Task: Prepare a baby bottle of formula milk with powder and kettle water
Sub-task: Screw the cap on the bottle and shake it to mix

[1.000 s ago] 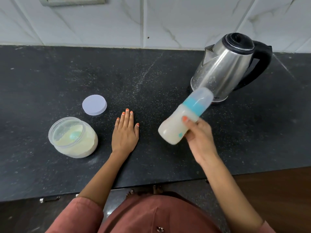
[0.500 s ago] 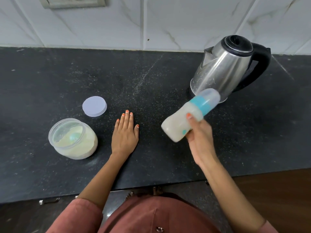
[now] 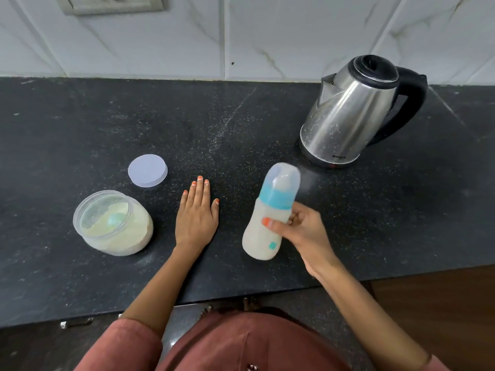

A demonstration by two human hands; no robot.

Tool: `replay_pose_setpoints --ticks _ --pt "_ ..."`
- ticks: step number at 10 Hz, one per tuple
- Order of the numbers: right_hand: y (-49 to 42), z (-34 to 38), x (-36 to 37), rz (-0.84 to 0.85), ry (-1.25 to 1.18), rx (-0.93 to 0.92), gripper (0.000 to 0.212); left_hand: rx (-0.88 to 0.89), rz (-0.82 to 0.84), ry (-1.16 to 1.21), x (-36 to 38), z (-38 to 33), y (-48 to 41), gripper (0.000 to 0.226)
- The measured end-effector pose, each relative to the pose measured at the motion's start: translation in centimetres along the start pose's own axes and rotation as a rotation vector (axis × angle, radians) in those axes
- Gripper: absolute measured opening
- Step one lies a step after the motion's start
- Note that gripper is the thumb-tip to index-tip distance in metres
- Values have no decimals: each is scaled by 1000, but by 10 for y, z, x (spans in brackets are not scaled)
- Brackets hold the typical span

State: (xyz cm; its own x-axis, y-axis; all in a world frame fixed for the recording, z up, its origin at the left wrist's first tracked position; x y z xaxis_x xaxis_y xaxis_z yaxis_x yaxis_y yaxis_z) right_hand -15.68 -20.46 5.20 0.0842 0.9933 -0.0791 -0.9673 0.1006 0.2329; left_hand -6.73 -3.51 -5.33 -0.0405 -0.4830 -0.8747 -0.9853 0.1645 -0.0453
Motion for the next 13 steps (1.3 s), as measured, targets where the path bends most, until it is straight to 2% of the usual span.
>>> replay_pose_setpoints --ticks 1,2,3,4,5,6,7,8,9,10,11,12,13 --pt "-11 5 -19 -186 -374 9 21 7 -7 2 1 0 0 53" --pt "-12 1 -21 -238 -461 21 17 4 -8 11 1 1 1 53" --pt "3 -9 0 -21 -81 41 24 5 -3 17 0 0 0 53" --pt "-2 -8 -10 -50 -158 40 27 7 -5 12 0 0 -1 53" --pt "-16 -2 -27 -200 -546 -6 49 8 -6 9 1 1 0 53" --pt "-9 -9 -12 -117 -447 30 55 5 -3 10 1 1 0 53" --pt "3 -14 5 20 -176 76 42 6 -1 15 0 0 0 53" --pt "-9 -8 -12 -120 -440 97 29 7 -7 12 0 0 0 53" --pt "-16 -4 -20 -172 -628 36 47 6 -8 9 0 0 1 53" --pt "0 -17 5 24 -334 88 58 2 3 6 0 0 0 53" --pt "2 -14 5 42 -233 68 42 3 -1 12 0 0 0 53" --pt "-12 -2 -15 -149 -530 48 24 5 -5 10 0 0 0 53" --pt "-9 -3 -6 -118 -476 62 26 1 1 1 0 0 0 53"
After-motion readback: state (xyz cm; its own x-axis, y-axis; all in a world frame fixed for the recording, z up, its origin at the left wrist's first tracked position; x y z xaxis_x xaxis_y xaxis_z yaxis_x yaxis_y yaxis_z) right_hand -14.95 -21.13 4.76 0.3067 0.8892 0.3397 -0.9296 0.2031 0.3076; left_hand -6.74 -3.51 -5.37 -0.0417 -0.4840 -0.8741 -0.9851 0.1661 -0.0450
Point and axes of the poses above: each hand's wrist, its own y-axis away from the middle knuckle, its own x-axis out of the palm, z = x × y, the point moved 6 cm from there along -y, towards the middle knuckle, and after that the axes turned 12 degrees about y, right-handed, at the moved point
